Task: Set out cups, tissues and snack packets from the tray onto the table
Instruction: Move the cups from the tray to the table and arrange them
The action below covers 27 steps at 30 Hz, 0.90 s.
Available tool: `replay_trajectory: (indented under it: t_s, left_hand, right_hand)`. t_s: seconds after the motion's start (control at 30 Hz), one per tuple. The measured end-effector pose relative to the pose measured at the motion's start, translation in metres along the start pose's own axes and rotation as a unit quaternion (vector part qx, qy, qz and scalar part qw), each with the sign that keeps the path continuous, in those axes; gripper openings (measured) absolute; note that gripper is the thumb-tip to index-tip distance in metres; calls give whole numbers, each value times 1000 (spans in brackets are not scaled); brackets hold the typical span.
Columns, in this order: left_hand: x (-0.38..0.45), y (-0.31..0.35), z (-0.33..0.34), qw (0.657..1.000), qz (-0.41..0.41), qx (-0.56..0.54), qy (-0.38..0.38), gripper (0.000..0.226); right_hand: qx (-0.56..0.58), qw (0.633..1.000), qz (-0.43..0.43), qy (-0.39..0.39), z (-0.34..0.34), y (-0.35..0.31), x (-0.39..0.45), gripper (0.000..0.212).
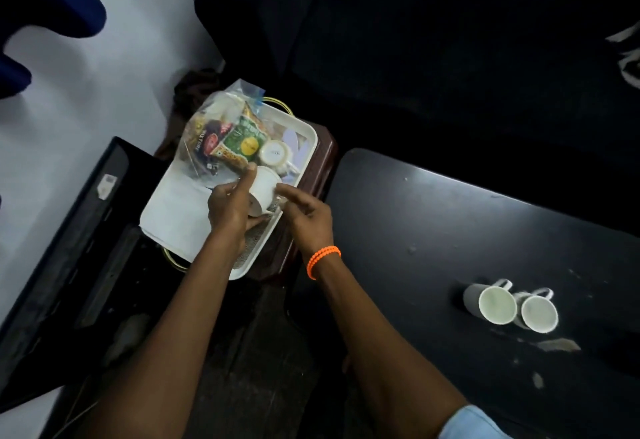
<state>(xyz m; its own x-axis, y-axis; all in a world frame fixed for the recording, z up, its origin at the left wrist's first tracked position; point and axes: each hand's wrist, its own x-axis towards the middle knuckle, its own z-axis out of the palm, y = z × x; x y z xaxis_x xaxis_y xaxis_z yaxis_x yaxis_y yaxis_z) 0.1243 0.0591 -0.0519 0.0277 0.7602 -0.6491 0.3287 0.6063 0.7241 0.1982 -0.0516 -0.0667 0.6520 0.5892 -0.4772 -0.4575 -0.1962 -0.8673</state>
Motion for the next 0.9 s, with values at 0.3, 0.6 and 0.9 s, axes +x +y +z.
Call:
replay_trajectory:
  t_s: [0.3, 0.6, 0.9]
  left_hand:
    - [-55, -44, 74, 959, -78, -140, -235, 35]
    - [-111, -108, 148, 952, -10, 130, -276, 25]
    - [-161, -188, 188, 890, -40, 235, -390, 30]
  right_hand:
    - [148, 985, 91, 18, -78, 7, -13, 41]
    - [-29, 975, 26, 221, -186, 57, -50, 70]
    - [-97, 909, 73, 400, -253, 108, -109, 69]
